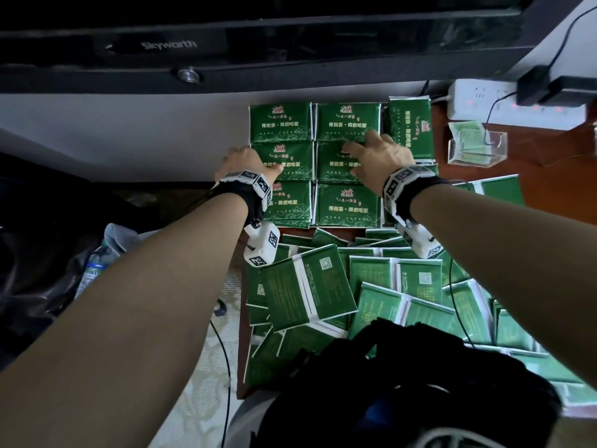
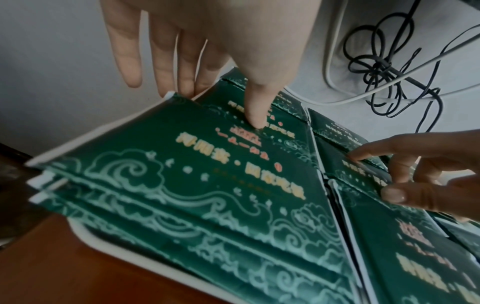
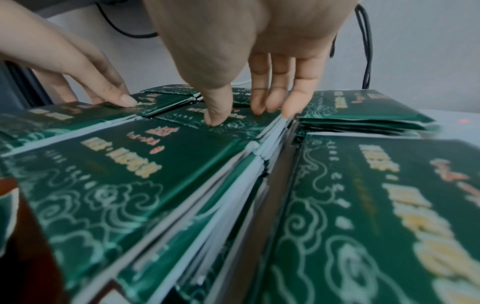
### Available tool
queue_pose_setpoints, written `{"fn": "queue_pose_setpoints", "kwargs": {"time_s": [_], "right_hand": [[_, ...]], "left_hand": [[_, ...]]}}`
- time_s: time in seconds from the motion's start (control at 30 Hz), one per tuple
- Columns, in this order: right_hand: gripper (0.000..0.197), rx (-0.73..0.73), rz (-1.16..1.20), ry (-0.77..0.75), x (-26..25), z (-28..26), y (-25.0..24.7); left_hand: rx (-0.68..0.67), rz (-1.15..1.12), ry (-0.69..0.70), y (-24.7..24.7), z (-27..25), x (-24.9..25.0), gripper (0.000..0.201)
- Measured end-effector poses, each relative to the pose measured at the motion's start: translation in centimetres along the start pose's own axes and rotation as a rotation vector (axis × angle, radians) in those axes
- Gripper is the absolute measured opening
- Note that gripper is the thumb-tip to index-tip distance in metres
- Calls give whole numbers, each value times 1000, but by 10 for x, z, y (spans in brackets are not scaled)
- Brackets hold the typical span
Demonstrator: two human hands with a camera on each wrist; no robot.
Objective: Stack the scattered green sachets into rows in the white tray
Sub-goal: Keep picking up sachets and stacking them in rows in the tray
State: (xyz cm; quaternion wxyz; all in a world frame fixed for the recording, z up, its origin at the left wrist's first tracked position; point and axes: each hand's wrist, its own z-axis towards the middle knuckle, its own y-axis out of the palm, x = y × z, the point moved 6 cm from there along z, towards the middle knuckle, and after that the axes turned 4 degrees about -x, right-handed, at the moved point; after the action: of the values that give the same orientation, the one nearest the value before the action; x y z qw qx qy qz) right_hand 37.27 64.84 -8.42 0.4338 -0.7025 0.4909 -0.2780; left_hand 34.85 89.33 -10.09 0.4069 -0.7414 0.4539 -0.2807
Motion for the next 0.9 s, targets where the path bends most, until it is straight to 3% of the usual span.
{"fn": "queue_pose_setpoints", "kwargs": {"time_s": [0.3,0.43,0.5,0.67,0.9], "right_hand": [[51,22,13,-9,2,-4,-3],[42,85,113,5,9,-25,-3],[38,104,158,14,16,-40,1],[39,90,191,52,42,-91,25],[45,33,257,233,121,-192,85]], "left_hand": [[-2,11,3,-4,-5,1,68],[85,6,-45,-8,-23,1,80],[125,-11,-51,-9,-39,8,77],[243,14,124,1,-94,58,65],[116,162,465,64,-177,160,53]]}}
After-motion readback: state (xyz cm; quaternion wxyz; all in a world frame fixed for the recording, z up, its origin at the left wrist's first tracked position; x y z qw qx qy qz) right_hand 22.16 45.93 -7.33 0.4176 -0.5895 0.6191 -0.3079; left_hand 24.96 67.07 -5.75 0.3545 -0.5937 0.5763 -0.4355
